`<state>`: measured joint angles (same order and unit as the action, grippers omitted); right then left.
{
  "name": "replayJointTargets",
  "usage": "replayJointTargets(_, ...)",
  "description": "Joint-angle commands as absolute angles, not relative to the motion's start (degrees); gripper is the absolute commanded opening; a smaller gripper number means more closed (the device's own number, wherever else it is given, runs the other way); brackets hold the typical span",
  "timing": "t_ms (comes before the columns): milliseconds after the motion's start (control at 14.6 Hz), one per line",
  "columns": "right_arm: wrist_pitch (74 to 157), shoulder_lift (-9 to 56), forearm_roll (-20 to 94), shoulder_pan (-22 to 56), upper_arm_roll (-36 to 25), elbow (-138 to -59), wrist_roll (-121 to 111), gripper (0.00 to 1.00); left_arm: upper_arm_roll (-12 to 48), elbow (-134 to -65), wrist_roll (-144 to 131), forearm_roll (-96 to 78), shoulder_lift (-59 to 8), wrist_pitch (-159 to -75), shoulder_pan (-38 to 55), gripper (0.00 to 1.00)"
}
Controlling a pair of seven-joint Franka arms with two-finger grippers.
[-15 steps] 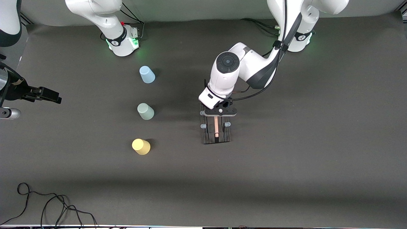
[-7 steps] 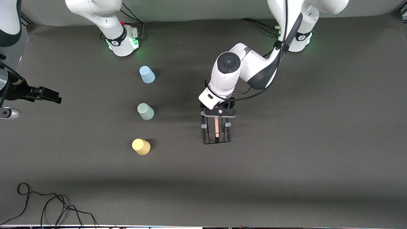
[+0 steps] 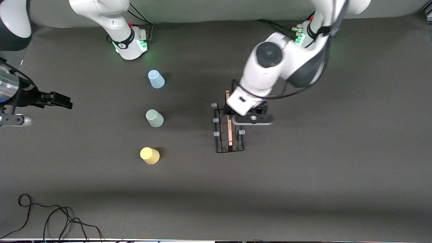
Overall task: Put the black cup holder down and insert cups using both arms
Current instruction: 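Open the left gripper and withdraw while the right gripper reaches the green cup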
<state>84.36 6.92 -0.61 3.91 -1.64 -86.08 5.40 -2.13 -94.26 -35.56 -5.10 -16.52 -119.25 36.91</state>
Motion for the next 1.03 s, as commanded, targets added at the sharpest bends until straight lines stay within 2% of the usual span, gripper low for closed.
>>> replayJointTargets(0, 89.0, 5.8, 0.1, 6.1, -1.7, -91.5, 7.6, 1.00, -1.8, -95.4, -31.4, -4.4, -11.0, -114.4, 31.8, 1.00)
replayJointTargets(342, 101.4, 2.3, 2.2, 9.3, -1.8, -105.0, 12.2, 1.00, -1.8, -96.3, -21.6, -4.4, -7.3, -107.4, 23.0, 1.00)
replayJointTargets(478, 104.9, 1.9, 2.2, 11.0, -1.8, -109.2, 13.5, 1.00, -1.8, -98.2, -20.9, -3.5, -5.4, -107.0, 19.8, 1.00)
replayJointTargets(684, 108.3, 1.8, 2.3, 12.6, -1.8, -114.1, 16.6, 1.00, -1.8, -105.1, -18.0, 0.7, 2.4, -108.1, 14.7, 1.00)
replayJointTargets(957, 113.7, 1.8, 2.5, 14.4, -1.8, -120.6, 16.7, 1.00, -1.8, -106.3, -8.0, 0.7, 4.7, -107.4, 6.0, 1.00)
